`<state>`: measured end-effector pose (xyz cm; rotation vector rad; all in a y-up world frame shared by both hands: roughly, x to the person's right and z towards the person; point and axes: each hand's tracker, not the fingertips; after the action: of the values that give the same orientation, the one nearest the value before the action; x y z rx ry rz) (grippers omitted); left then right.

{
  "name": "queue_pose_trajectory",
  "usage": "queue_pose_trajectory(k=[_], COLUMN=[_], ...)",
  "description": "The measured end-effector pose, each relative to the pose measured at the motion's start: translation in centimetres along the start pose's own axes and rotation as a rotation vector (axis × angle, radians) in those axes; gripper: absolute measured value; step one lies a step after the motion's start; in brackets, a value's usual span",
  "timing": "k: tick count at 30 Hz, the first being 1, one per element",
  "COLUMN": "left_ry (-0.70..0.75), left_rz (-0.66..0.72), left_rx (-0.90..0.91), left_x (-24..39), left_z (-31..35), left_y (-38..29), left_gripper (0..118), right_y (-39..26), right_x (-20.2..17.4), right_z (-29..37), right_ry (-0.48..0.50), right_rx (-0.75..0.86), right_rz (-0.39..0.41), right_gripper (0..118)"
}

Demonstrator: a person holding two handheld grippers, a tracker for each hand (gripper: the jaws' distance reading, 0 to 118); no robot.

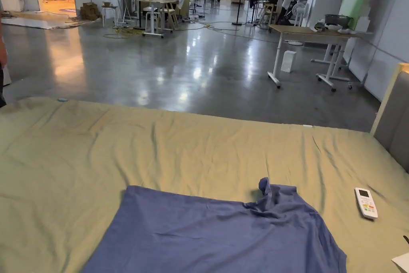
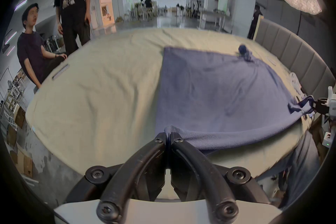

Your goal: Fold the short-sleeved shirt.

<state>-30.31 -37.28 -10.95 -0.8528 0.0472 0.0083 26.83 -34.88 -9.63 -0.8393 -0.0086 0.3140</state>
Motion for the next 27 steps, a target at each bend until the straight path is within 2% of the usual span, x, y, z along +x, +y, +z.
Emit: queue_pose_trajectory(k=[7,10,11,13,14,15,16,17,21,25,27], left_ry=[0.012,0.019,0.019,0.035,0.046,0.053,0.056,0.049,0.009,-0.010,0.003], left_rz=[-0.018,-0.020,-0.025,-0.045,-0.045,-0.040,-0.030,-0.021,-0.002,0.016,0.009], left_rx=[-0.155,-0.133,-0.131,-0.132,-0.142,-0.138,-0.105,-0.049,0.195,0.412,0.491], left_x=[0.6,0.9,0.9,0.8,0.8,0.7,0.7,0.7,2.6,5.4,6.9], left_z=[-3.6,-3.7,-3.5,-2.8,-2.3,-1.8,-1.0,-0.6,2.2,3.9,4.6], left_y=[-1.7,-2.2,-2.1,-1.6,-1.1,-0.5,0.2,1.1,5.8,10.4,12.1], left_gripper=[5,5,7,20,38,55,71,80,80,80,78], right_y=[-1.7,-1.9,-1.9,-1.5,-1.0,-0.4,0.6,1.6,6.8,11.5,13.5], right_x=[-0.8,-1.2,-1.3,-1.2,-1.0,-0.7,-0.5,-0.4,-0.7,-2.2,-3.2], right_z=[-4.0,-4.6,-4.4,-3.8,-3.2,-2.4,-1.4,-0.6,2.5,4.5,5.0], right_ry=[0.017,0.025,0.026,0.009,0.004,0.002,0.003,-0.006,-0.016,-0.042,-0.059], right_rx=[-0.120,-0.140,-0.142,-0.137,-0.132,-0.112,-0.052,-0.004,0.264,0.557,0.652], right_rz=[0.042,0.042,0.043,0.037,0.031,0.008,-0.028,-0.046,-0.108,-0.199,-0.229], right_gripper=[2,4,15,48,66,71,72,73,87,87,87])
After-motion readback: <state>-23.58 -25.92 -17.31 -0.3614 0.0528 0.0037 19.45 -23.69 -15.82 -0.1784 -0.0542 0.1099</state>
